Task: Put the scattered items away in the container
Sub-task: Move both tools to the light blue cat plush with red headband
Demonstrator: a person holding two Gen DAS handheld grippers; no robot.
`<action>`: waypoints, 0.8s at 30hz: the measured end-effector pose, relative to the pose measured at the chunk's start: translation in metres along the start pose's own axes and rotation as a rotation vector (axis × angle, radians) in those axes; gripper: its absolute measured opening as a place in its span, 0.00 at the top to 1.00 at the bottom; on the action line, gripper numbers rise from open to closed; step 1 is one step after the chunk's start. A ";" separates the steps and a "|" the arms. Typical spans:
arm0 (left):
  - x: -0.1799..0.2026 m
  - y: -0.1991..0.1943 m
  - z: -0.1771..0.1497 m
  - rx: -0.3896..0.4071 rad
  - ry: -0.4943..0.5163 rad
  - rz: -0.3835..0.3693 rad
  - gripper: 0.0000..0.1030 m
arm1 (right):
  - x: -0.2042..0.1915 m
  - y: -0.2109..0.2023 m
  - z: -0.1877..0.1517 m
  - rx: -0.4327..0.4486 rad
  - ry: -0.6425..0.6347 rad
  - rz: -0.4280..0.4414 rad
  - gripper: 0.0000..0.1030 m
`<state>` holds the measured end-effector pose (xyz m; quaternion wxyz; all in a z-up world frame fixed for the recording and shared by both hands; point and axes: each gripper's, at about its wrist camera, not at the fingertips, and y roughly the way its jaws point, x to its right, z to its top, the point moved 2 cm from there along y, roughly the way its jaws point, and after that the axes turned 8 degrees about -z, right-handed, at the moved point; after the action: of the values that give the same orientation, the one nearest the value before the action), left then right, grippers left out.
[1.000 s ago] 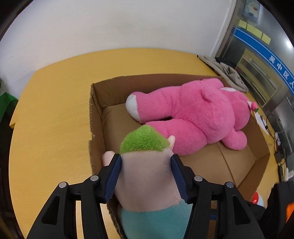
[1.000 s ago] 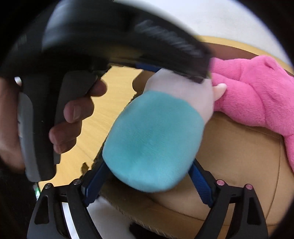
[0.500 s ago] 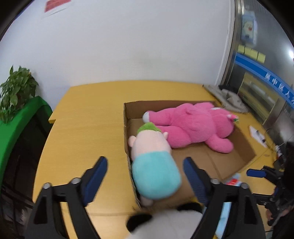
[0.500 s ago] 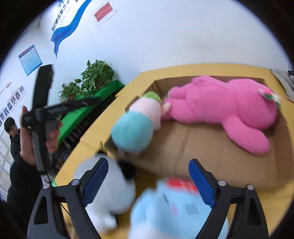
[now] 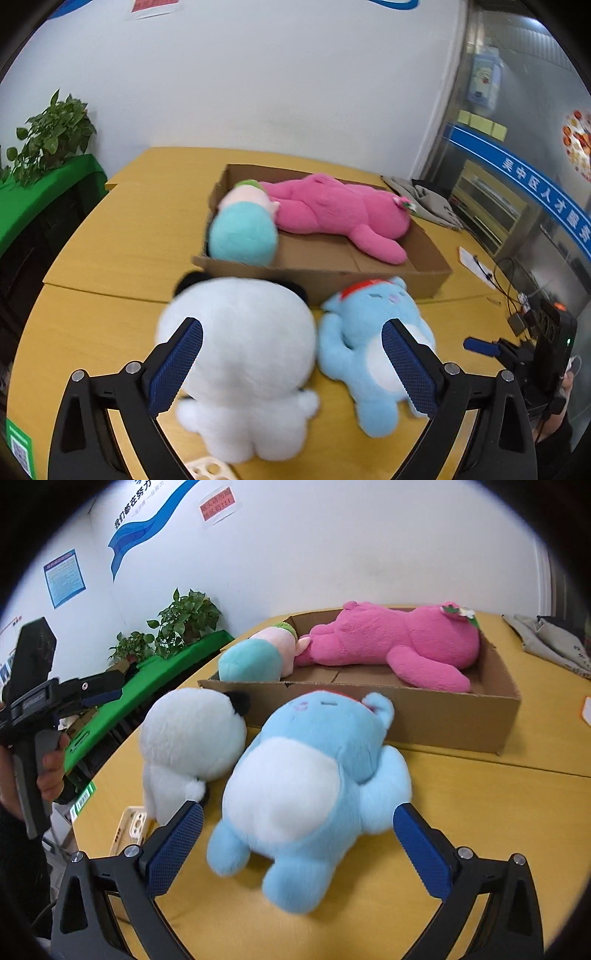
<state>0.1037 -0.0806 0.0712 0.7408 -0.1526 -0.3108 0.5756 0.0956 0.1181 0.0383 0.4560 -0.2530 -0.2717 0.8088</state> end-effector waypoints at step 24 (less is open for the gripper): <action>0.057 0.035 -0.050 -0.074 0.013 -0.142 0.03 | 0.007 -0.020 -0.024 0.004 0.029 -0.154 0.00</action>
<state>0.1174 -0.0096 0.0287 0.7757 -0.1614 -0.3371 0.5086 0.1206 0.1385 0.0332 0.5213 -0.2421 -0.2822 0.7681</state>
